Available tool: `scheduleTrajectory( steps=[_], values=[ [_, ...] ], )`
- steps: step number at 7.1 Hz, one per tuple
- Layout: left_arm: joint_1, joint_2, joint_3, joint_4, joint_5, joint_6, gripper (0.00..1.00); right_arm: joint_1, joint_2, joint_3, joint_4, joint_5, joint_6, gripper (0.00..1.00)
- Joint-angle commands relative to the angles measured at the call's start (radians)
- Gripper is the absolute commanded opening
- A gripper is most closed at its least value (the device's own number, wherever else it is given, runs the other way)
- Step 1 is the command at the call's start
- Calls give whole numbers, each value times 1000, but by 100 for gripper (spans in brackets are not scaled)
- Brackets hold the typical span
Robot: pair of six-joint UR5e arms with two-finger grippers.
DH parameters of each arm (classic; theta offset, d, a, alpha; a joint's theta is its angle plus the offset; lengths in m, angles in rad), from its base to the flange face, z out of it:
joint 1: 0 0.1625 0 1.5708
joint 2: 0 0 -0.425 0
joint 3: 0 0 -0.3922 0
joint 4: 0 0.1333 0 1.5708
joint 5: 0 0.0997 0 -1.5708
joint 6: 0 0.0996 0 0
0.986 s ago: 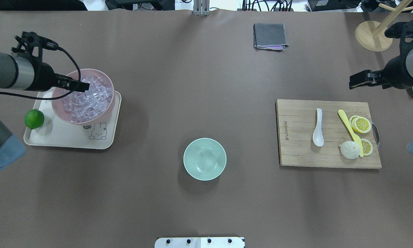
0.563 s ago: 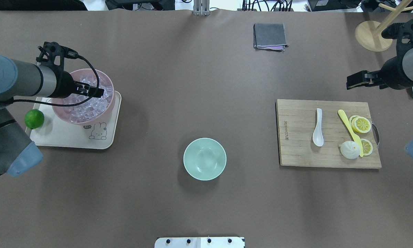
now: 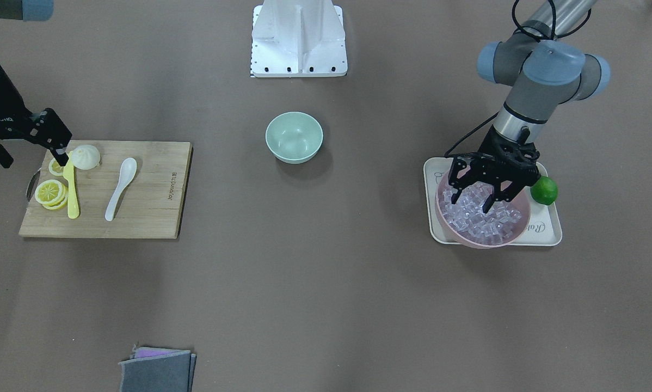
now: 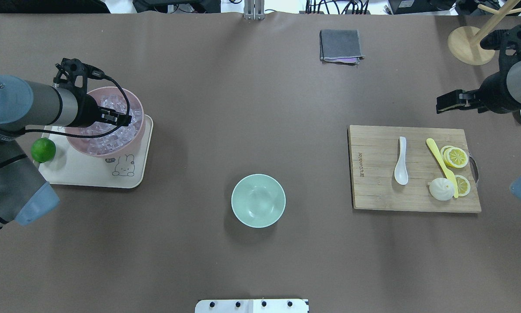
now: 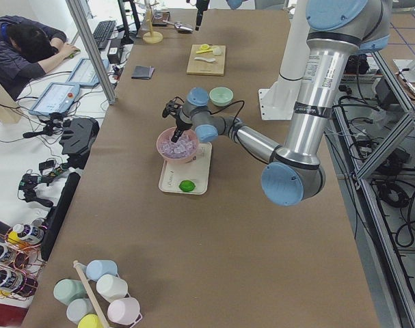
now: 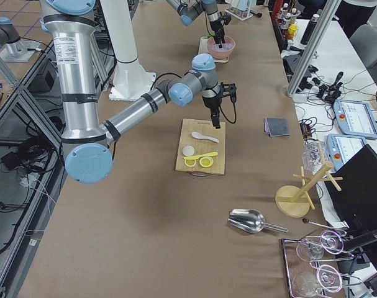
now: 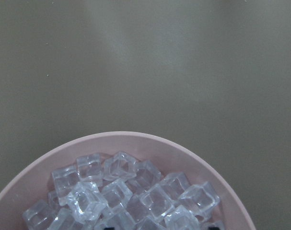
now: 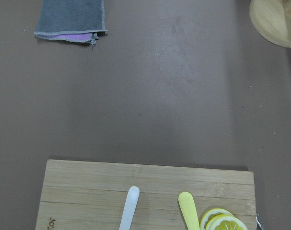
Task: Put spoon and ice into bowl
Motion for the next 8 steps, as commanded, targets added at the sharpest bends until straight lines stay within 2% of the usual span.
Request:
scheduleTrajectory(
  steps=[1,5,7,8],
  values=[
    [18,-11,9,0,28,-1,71,-1,0,0,0,0,0,100],
    [32,-34,36,0,31,2,69,-2,0,0,0,0,0,100],
    [31,-33,35,0,31,8,47,-2,0,0,0,0,3,100],
    [32,-33,35,0,31,9,47,-2,0,0,0,1,3,100]
  ],
)
